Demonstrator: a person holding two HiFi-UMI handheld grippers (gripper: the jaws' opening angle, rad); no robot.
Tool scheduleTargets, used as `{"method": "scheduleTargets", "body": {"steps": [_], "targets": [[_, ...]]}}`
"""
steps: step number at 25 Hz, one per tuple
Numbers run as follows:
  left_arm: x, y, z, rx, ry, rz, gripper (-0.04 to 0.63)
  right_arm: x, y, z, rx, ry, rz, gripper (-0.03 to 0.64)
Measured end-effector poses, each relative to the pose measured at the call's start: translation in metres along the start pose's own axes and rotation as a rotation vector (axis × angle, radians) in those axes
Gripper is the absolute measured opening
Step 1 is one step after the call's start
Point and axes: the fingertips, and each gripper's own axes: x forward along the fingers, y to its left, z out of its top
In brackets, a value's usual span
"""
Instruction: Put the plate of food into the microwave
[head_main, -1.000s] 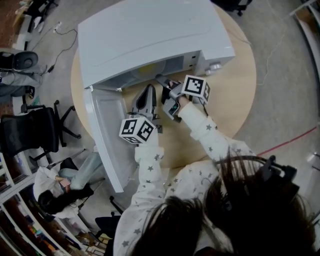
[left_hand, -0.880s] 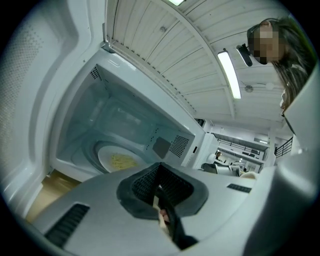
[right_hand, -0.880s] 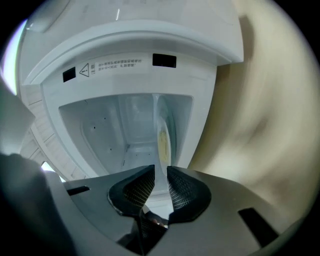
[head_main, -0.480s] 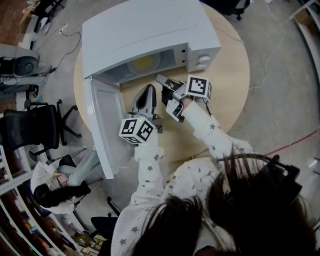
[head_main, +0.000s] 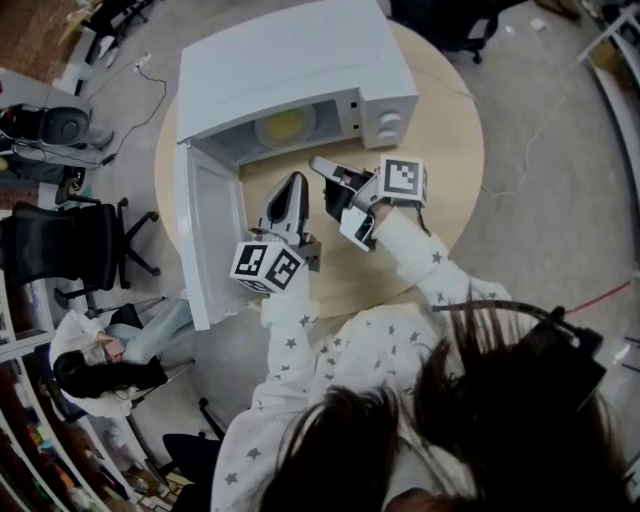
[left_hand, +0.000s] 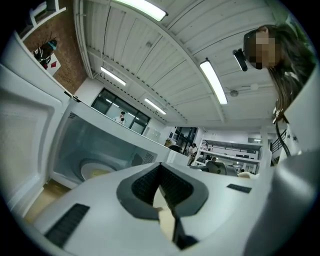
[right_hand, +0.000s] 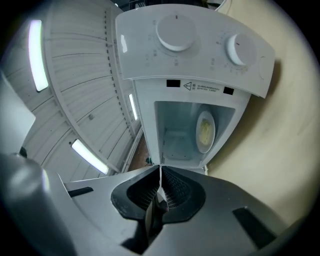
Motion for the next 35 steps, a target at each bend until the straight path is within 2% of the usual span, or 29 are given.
{"method": "scheduleTargets", "body": {"steps": [4,10,19,26,35], "targets": [[-0.008,-0.014,0.004,0.021,0.0,-0.025,0.002,-0.008,0.017,-0.007,-0.043,0.052,0.067,0.018],[-0.025,-0.045,0.015,0.068,0.004,-0.066,0.002,-0.029,0.047,-0.021,-0.044,0.12,0.177,0.018],[-0.036,-0.072,0.032,0.088,-0.025,-0.065,0.002,-0.057,0.073,-0.036,-0.043,0.168,0.293,0.018],[-0.041,-0.078,0.032,0.105,-0.024,-0.07,0.002,-0.068,0.08,-0.036,-0.041,0.158,0.329,0.018],[-0.043,-0.079,0.039,0.13,-0.031,-0.069,0.002,-0.065,0.078,-0.045,-0.04,0.173,0.329,0.006]]}}
